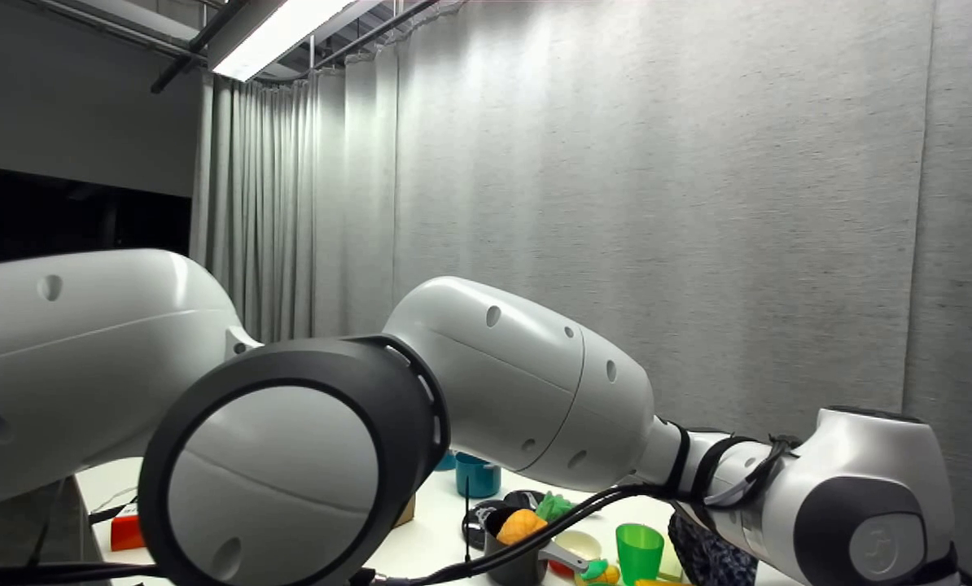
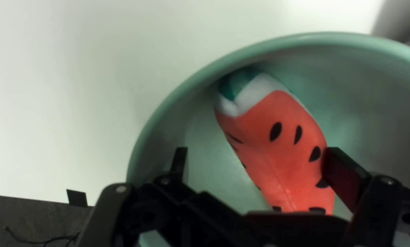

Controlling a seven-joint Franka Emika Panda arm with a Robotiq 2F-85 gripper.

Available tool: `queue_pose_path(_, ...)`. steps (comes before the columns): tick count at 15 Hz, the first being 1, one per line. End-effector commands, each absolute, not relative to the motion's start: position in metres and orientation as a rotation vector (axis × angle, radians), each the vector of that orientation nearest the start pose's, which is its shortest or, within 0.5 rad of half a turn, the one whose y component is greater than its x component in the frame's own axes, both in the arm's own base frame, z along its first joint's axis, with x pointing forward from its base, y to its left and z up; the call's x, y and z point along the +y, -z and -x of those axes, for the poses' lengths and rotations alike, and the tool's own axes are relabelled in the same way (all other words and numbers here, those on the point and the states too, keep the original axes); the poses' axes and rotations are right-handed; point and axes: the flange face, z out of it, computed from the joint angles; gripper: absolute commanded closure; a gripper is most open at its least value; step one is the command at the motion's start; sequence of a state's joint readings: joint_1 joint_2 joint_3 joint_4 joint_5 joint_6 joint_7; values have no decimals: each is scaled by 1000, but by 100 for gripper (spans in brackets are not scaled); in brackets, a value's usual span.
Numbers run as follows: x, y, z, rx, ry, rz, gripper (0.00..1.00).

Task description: Remove the watermelon toy from the bowl and put it on the counter

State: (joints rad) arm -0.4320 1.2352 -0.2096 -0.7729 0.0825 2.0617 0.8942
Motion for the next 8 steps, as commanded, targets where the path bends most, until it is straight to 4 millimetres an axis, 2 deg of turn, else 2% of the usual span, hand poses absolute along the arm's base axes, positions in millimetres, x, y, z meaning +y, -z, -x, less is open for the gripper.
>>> queue_pose_path(1, -416, -177, -696, 2159, 208, 2439, 25)
queue_pose_path(2, -416, -177, -696, 2162, 213, 2438, 26)
queue_pose_path(3, -417, -177, -696, 2164, 217, 2436, 32)
queue_pose_path(8, -415, -185, -700, 2167, 244, 2415, 74)
